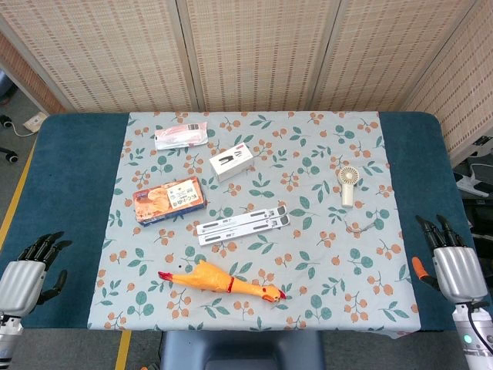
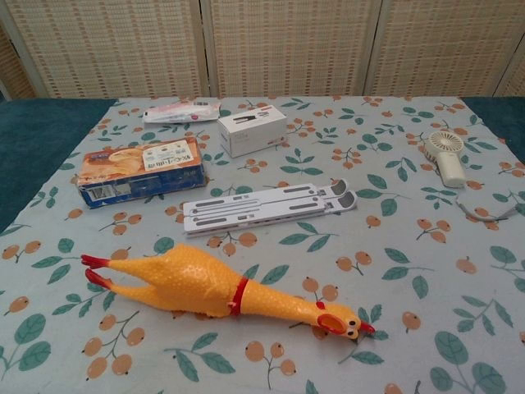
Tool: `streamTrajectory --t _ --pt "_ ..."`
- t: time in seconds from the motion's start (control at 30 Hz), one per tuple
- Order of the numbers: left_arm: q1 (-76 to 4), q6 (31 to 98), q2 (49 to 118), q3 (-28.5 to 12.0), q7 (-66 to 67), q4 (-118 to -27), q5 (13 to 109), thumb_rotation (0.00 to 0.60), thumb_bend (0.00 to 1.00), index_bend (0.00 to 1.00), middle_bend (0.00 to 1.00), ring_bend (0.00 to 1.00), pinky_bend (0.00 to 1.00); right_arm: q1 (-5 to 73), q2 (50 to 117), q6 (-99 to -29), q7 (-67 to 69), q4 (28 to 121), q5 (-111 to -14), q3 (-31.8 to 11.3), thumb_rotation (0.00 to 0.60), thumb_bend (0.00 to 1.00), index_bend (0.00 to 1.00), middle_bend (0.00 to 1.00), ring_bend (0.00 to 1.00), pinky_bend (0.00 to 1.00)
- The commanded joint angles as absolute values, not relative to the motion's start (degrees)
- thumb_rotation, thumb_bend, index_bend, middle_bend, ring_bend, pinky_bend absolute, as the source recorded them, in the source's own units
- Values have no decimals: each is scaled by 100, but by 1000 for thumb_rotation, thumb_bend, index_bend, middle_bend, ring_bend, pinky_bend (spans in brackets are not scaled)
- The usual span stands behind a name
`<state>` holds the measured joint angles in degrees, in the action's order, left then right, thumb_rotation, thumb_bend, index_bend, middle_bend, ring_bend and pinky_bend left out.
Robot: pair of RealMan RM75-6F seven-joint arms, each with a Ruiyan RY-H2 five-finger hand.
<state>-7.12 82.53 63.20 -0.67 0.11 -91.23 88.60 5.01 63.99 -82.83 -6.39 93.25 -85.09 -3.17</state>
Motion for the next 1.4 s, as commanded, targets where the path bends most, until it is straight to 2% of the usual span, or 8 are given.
streamTrajectory --t 0.03,0.4,0.53,0.73,0.93,1.07,1.17,1.4 --pt "-717 8201 6266 -45 -21 -9171 8823 600 470 235 125 116 259 510 6384 -8242 -657 9341 -8491 -305 600 285 0 142 0 245" --pt "-732 8236 6315 -105 47 -9154 8768 600 470 241 138 116 259 637 6288 -7882 -852 9312 -8326 -278 600 318 0 172 24 245" --pt "-824 8105 6369 -109 -113 -9008 8790 600 470 242 139 116 260 762 6430 -7922 -1019 8989 -8442 -362 600 473 42 437 285 353" --pt "-819 8059 6294 -53 -318 -9004 8806 600 470 243 139 116 260 1066 6846 -7957 -538 8407 -8610 -615 600 643 267 806 647 709" --pt "-796 8114 6267 -49 -397 -9001 8825 600 472 246 138 116 261 1279 6775 -7590 -604 8518 -8440 -705 600 742 187 828 670 739" --pt "-772 8133 6272 -75 -437 -9010 8743 600 470 249 137 116 262 2011 6516 -5893 -1158 8847 -7340 -954 600 790 76 837 680 740" --pt "-783 8072 6254 -46 -410 -9033 8736 600 470 249 138 116 262 2298 6480 -5299 -1155 8855 -6827 -1055 600 821 12 841 684 740" --pt "-784 8031 6231 -46 -364 -9089 8677 600 471 251 138 118 262 2743 6835 -4849 -1230 8365 -6243 -1174 600 865 102 858 694 740"
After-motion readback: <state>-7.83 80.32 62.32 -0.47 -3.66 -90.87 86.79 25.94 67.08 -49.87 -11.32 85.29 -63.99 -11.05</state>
